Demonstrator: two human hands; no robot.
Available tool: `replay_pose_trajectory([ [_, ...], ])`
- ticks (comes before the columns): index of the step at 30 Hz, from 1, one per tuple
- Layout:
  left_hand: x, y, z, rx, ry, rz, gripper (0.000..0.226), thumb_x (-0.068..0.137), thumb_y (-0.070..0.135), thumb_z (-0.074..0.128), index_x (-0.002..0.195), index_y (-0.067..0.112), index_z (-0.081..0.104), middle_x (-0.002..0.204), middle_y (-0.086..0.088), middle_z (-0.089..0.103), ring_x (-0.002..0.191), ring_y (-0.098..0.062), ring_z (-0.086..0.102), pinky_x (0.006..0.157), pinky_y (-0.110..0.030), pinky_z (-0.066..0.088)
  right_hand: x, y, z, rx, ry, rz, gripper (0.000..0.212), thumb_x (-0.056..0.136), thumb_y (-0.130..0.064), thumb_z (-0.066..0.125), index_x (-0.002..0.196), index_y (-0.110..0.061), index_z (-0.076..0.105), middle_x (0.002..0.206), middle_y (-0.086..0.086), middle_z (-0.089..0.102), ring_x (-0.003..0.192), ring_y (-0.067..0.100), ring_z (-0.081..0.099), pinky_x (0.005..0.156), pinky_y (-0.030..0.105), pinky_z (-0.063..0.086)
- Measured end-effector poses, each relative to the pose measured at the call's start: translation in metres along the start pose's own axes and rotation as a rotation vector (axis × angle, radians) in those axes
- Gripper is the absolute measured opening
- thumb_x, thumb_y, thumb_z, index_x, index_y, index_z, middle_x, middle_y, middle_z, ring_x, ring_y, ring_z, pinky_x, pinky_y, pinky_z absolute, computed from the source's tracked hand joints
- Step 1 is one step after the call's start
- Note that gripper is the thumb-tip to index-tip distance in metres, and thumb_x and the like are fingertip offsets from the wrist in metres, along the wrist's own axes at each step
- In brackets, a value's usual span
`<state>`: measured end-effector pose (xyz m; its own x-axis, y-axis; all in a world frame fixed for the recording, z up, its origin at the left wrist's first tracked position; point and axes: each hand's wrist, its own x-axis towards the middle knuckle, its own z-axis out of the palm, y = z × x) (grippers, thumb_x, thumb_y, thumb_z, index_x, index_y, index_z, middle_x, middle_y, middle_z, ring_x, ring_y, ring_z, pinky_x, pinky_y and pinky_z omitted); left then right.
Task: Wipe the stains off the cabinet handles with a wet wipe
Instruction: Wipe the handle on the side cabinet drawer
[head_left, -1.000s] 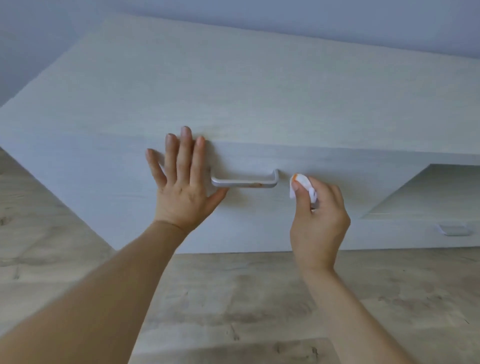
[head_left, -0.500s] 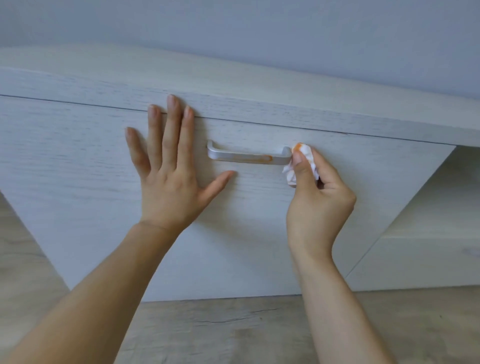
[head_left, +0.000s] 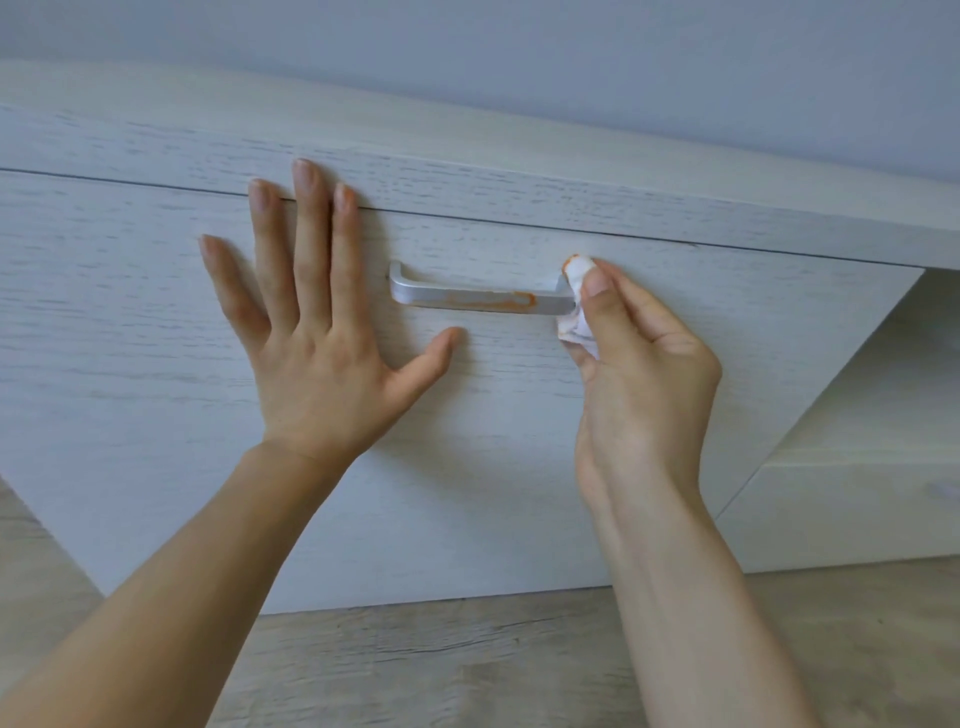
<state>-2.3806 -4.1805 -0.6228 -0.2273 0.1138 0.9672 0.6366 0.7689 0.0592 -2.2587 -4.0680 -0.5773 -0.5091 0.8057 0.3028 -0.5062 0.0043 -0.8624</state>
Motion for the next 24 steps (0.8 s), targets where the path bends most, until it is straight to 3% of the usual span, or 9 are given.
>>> replay_pose_trajectory([
  [5, 0.000, 0.001, 0.002, 0.013, 0.008, -0.004, 0.099, 0.083, 0.068, 0.052, 0.143, -0.006, 0.022, 0.145, -0.031, 0.029, 0.133, -0.045, 0.015, 0.106, -0.064, 0.007, 0.000, 0.002, -0.007, -0.204, -0.009, -0.184, 0.011, 0.087, -0.019, 0.067, 0.095, -0.021, 0.074, 0.070, -0.013, 0.070, 0.062, -0.008, 0.060, 0.062, 0.001, 0.041],
  [9, 0.001, 0.002, 0.002, 0.020, 0.015, 0.001, 0.099, 0.083, 0.067, 0.052, 0.142, -0.007, 0.023, 0.144, -0.033, 0.030, 0.133, -0.046, 0.016, 0.106, -0.064, 0.007, 0.000, 0.005, -0.004, -0.209, -0.017, -0.242, 0.016, 0.091, -0.014, 0.061, 0.092, -0.026, 0.071, 0.085, -0.006, 0.072, 0.066, -0.008, 0.059, 0.064, 0.001, 0.041],
  [13, 0.000, 0.001, 0.002, 0.022, 0.021, 0.005, 0.099, 0.083, 0.067, 0.053, 0.142, -0.006, 0.022, 0.144, -0.033, 0.030, 0.133, -0.046, 0.016, 0.106, -0.065, 0.008, -0.012, 0.009, -0.016, -0.278, -0.017, -0.363, 0.015, 0.091, -0.008, 0.060, 0.097, -0.016, 0.071, 0.091, 0.005, 0.069, 0.076, -0.001, 0.062, 0.072, 0.007, 0.045],
  [17, 0.001, 0.002, 0.002, 0.024, 0.021, 0.003, 0.099, 0.083, 0.067, 0.053, 0.143, -0.005, 0.021, 0.144, -0.033, 0.029, 0.134, -0.046, 0.015, 0.107, -0.063, 0.007, -0.012, 0.015, -0.013, -0.212, 0.049, -0.331, 0.018, 0.089, -0.008, 0.062, 0.103, -0.017, 0.067, 0.097, 0.005, 0.068, 0.088, 0.009, 0.067, 0.081, 0.016, 0.051],
  [20, 0.000, 0.002, 0.002, 0.019, 0.015, -0.001, 0.099, 0.084, 0.067, 0.052, 0.143, -0.007, 0.021, 0.145, -0.033, 0.028, 0.134, -0.046, 0.015, 0.107, -0.063, 0.006, -0.009, 0.013, -0.005, -0.128, 0.034, -0.275, 0.020, 0.088, -0.010, 0.064, 0.104, -0.021, 0.066, 0.092, 0.000, 0.069, 0.078, -0.008, 0.064, 0.072, 0.004, 0.046],
  [24, 0.001, 0.002, 0.002, 0.024, 0.018, 0.002, 0.098, 0.084, 0.067, 0.050, 0.142, -0.007, 0.021, 0.145, -0.033, 0.028, 0.134, -0.046, 0.015, 0.107, -0.061, 0.006, 0.000, 0.017, -0.002, -0.031, 0.055, -0.175, 0.012, 0.089, -0.016, 0.064, 0.097, -0.018, 0.072, 0.073, -0.006, 0.069, 0.066, 0.000, 0.058, 0.070, 0.012, 0.047],
])
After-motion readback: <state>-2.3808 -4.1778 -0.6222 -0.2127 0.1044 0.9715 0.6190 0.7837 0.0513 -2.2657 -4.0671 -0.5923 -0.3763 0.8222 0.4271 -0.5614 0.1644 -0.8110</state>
